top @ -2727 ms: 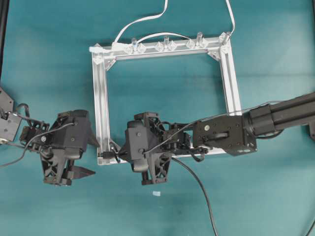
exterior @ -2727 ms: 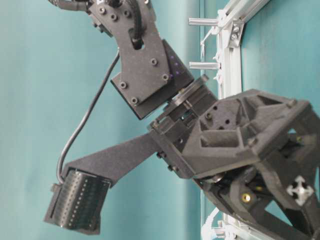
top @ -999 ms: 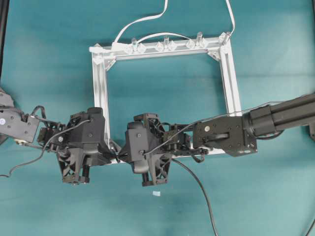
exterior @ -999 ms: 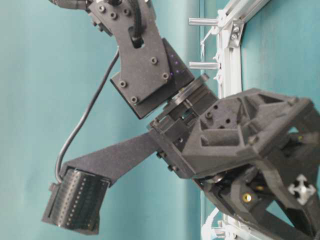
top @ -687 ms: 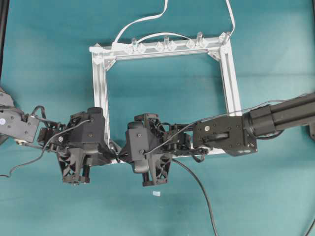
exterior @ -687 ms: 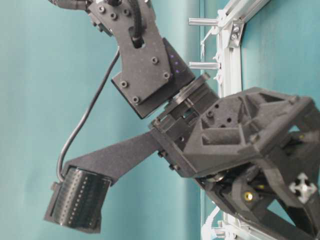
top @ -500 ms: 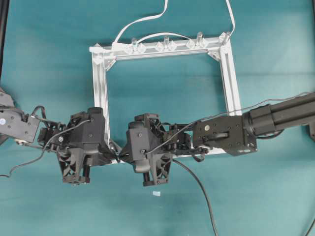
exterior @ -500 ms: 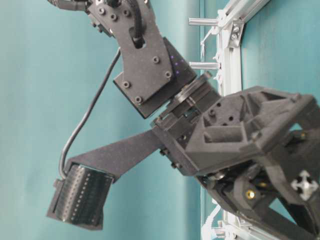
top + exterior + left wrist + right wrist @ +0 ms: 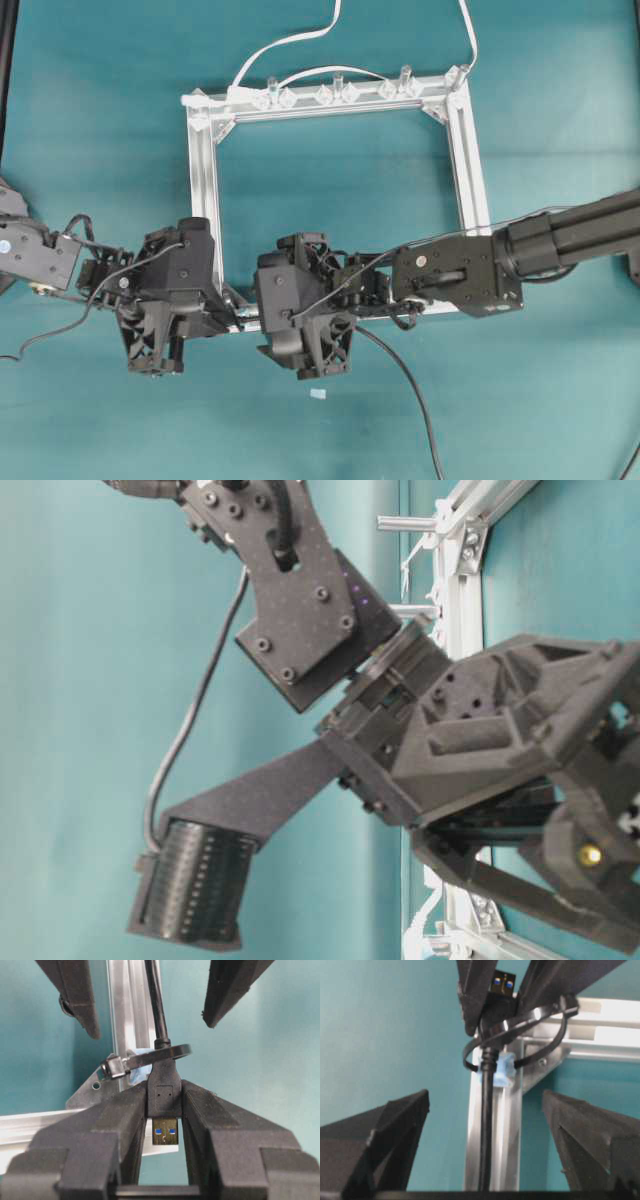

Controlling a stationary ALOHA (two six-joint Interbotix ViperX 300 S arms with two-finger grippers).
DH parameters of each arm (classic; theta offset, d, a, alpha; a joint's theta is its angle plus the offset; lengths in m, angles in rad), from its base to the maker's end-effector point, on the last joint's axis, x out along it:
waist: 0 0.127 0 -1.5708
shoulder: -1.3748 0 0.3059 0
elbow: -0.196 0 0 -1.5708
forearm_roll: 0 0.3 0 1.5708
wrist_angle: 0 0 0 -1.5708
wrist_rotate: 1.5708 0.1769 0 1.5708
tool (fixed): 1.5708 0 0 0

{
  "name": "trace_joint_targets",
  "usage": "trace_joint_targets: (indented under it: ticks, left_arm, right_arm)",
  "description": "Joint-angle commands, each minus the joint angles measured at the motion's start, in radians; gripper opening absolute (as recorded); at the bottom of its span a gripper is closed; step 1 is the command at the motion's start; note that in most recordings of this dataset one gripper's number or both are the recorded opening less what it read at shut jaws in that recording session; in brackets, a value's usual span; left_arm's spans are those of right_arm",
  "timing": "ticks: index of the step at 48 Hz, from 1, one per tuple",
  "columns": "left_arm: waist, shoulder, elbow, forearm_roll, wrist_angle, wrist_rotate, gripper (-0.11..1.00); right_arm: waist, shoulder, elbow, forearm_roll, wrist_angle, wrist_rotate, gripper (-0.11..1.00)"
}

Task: Insert the wire through the string loop located on the left side.
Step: 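Pull the plug leftward through the loop with the left gripper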

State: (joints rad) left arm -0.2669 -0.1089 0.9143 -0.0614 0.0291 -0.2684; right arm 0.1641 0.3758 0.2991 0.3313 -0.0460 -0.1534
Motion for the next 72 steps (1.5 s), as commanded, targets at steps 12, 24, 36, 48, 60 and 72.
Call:
trace_joint_targets:
  ticks: [12, 24, 36, 48, 60, 72]
  left_arm:
    - [-0.003, -0.127, 0.038, 0.000, 0.051, -0.009, 0.21]
    - [-0.012, -0.218, 0.075, -0.002, 0.181, -0.021, 0.21]
    - [-0.032, -0.305, 0.137, -0.002, 0.233, -0.071, 0.21]
    - [-0.071, -0.387, 0.196, -0.002, 0.250, -0.149, 0.21]
    - [-0.081, -0.385, 0.207, -0.002, 0.250, -0.149, 0.21]
    - [-0.086, -0.383, 0.216, 0.006, 0.238, -0.132, 0.21]
  right_arm:
    - [0.003, -0.026, -0.009, -0.005, -0.003, -0.003, 0.91]
    - [0.003, -0.026, -0.009, -0.009, -0.003, -0.003, 0.91]
    - [0.003, -0.026, -0.009, -0.009, -0.005, -0.003, 0.91]
    - [0.003, -0.028, -0.009, -0.009, -0.005, -0.003, 0.91]
    - [0.003, -0.026, -0.009, -0.009, -0.005, -0.003, 0.91]
    - [0.003, -0.028, -0.009, -0.009, -0.005, -0.002, 0.91]
